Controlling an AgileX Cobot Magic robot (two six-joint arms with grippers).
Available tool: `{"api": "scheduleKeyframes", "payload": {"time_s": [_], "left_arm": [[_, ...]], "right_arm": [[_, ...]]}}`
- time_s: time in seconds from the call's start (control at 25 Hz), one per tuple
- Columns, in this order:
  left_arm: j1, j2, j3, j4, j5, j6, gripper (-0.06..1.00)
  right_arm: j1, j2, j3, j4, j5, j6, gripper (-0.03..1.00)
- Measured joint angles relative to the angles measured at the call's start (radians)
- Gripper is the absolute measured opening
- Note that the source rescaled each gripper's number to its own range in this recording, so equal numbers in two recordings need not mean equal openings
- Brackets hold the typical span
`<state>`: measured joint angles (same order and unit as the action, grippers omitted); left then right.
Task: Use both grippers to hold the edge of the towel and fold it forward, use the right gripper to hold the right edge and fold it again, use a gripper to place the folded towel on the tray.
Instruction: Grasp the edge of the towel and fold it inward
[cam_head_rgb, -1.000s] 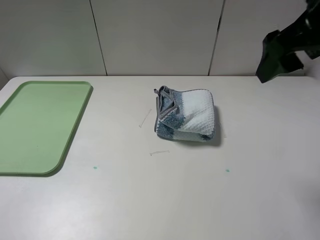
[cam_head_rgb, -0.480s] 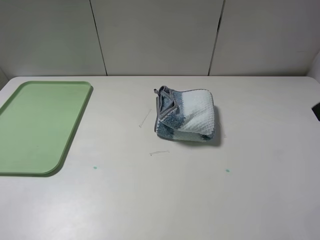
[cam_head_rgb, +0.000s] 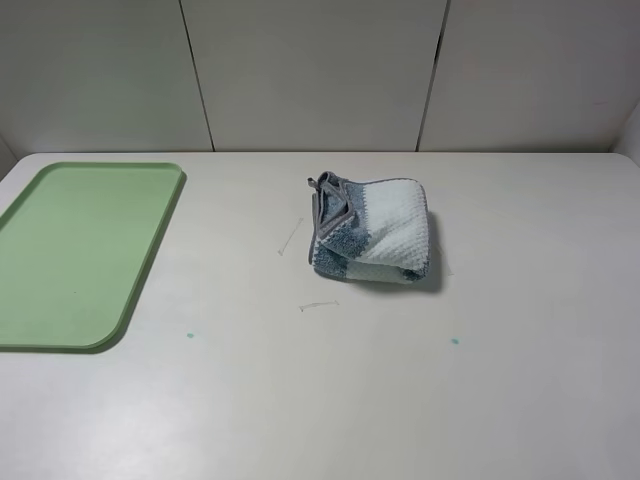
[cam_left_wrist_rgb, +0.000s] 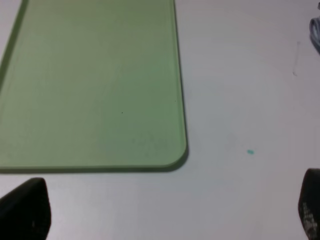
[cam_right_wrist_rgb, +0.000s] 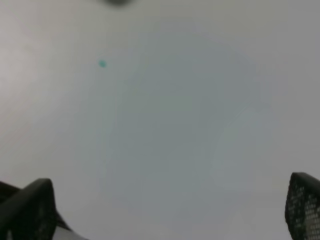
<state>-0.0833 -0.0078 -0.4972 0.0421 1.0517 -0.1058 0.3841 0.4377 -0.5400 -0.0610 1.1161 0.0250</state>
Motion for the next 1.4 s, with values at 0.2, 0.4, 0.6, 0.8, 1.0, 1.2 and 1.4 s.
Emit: {"api": "scheduleKeyframes", "payload": {"time_s": [0.2, 0.4, 0.6, 0.8, 1.0, 1.2, 1.4], "left_arm": [[0.000, 0.000, 0.000, 0.000, 0.000, 0.000, 1.00], [0.000, 0.000, 0.000, 0.000, 0.000, 0.000, 1.00], [0.000, 0.000, 0.000, 0.000, 0.000, 0.000, 1.00], [0.000, 0.000, 0.000, 0.000, 0.000, 0.000, 1.00], [0.000, 0.000, 0.000, 0.000, 0.000, 0.000, 1.00], [0.000, 0.000, 0.000, 0.000, 0.000, 0.000, 1.00], [0.000, 0.000, 0.000, 0.000, 0.000, 0.000, 1.00]], "right_arm": [[-0.059, -0.104, 0.033, 0.024, -0.074, -0.015, 1.00], [-0.143, -0.227, 0.043, 0.039, -0.092, -0.025, 1.00], [-0.243, -0.335, 0.043, 0.049, -0.092, -0.036, 1.00], [-0.297, -0.418, 0.043, 0.061, -0.092, -0.053, 1.00], [-0.309, -0.444, 0.043, 0.067, -0.092, -0.060, 1.00], [-0.309, -0.445, 0.043, 0.072, -0.092, -0.063, 1.00], [-0.309, -0.445, 0.043, 0.072, -0.092, -0.063, 1.00]]}}
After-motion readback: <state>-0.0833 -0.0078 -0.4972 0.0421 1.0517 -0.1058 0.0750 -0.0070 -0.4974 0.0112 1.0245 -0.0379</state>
